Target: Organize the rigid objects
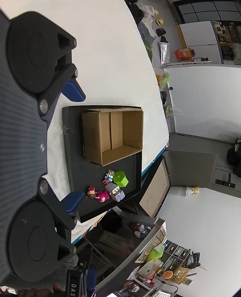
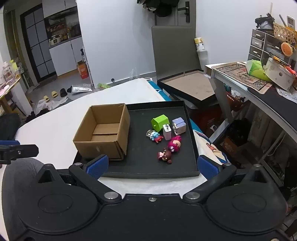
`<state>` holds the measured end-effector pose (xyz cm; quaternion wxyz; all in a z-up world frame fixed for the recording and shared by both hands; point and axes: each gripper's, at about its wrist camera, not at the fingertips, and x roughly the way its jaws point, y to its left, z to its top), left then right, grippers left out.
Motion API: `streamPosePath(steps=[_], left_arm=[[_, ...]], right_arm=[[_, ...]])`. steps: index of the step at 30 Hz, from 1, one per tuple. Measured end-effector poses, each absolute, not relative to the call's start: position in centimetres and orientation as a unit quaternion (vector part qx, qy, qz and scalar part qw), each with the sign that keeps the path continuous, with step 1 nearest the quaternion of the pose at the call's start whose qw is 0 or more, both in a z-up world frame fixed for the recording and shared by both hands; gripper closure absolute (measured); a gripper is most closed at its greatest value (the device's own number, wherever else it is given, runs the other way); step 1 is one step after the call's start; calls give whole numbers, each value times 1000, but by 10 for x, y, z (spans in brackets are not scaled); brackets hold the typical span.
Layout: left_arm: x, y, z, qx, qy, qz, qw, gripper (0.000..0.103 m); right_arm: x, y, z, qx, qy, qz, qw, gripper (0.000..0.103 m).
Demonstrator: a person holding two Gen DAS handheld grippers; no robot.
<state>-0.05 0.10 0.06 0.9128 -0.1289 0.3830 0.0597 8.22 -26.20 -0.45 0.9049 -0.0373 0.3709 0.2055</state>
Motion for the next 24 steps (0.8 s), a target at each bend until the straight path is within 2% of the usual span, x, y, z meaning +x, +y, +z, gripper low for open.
streamPosePath(steps=[24], left_arm=[[2, -6, 8, -103, 380, 35, 918, 1]], right_arm=[[81, -262, 3, -36, 364, 200, 909, 0]])
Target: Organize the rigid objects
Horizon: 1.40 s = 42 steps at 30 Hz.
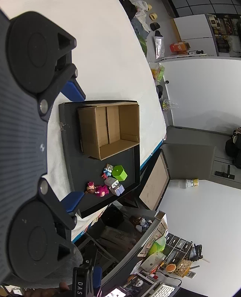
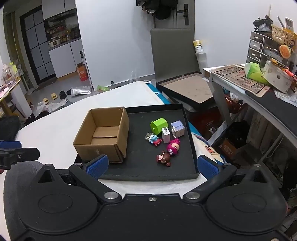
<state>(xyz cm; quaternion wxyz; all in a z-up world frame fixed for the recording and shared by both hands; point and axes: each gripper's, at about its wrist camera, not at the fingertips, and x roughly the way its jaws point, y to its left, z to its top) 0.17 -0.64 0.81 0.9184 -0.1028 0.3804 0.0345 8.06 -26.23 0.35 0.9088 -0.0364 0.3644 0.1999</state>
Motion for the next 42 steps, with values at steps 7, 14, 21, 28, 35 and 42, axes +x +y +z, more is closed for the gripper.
streamPosePath(steps=[7, 14, 21, 28, 35, 42], left_arm=[[4, -5, 9, -102, 381, 32, 918, 1], [2, -5, 7, -101, 380, 31, 919, 1], [0, -4, 10, -103, 378, 30, 919, 1], [-1, -3, 12, -103, 378, 29, 920, 1], [0, -2, 14, -102, 376, 23, 921, 1], [-1, -2, 12, -102, 376, 23, 921, 1]], right_arm=[[83, -262, 5, -31, 367, 200, 908, 0], [82, -261, 4, -28, 372, 206, 905, 0], [79, -262, 9, -25, 372, 211, 904, 0], [79, -263, 13, -25, 371, 209, 904, 0], [78, -262, 17, -31, 368, 205, 907, 0], [76, -260, 16, -38, 361, 196, 911, 0]])
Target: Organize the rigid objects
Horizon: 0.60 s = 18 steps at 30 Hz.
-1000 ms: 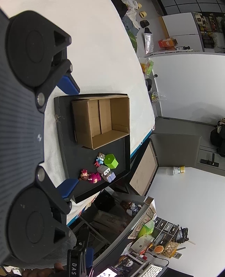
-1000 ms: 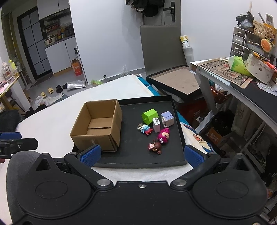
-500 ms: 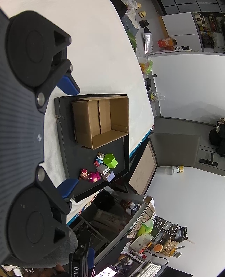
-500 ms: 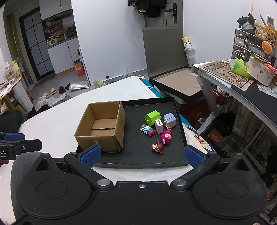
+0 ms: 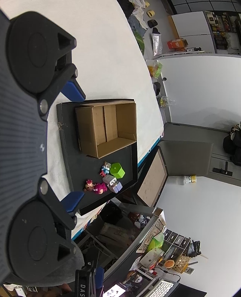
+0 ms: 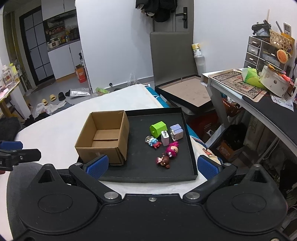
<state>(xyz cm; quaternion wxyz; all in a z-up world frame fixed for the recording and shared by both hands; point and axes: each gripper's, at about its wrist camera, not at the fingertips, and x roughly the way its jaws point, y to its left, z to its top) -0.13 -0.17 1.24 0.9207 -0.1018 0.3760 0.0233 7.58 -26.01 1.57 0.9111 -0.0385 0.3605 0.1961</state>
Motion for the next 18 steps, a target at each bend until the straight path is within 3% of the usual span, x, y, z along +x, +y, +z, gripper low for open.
streamPosePath(steps=[18], left_arm=[[6, 1, -1, -109, 389, 19, 914, 1]], right_arm=[[85, -263, 4, -29, 374, 188, 907, 0]])
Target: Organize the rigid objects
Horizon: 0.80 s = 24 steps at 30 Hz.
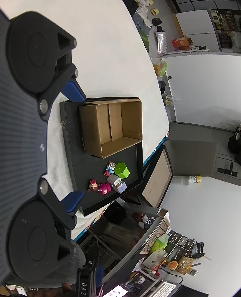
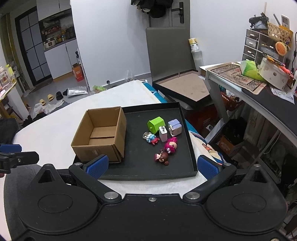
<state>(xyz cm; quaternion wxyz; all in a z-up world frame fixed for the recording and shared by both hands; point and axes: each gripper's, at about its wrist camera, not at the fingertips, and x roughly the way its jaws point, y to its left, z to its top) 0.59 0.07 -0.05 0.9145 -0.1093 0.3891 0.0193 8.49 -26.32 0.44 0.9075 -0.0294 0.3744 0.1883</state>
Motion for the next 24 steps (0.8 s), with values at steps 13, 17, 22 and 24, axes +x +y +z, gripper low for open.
streamPosePath(steps=[13, 17, 22, 24], left_arm=[[33, 18, -18, -141, 403, 37, 904, 2], [44, 24, -22, -153, 404, 53, 900, 2], [62, 31, -29, -170, 412, 63, 893, 2], [69, 33, -31, -177, 414, 71, 890, 2]], right_arm=[[106, -271, -7, -31, 376, 187, 907, 0], [115, -269, -9, -31, 382, 185, 905, 0], [133, -271, -11, -28, 392, 181, 902, 0], [141, -273, -12, -24, 399, 176, 899, 0]])
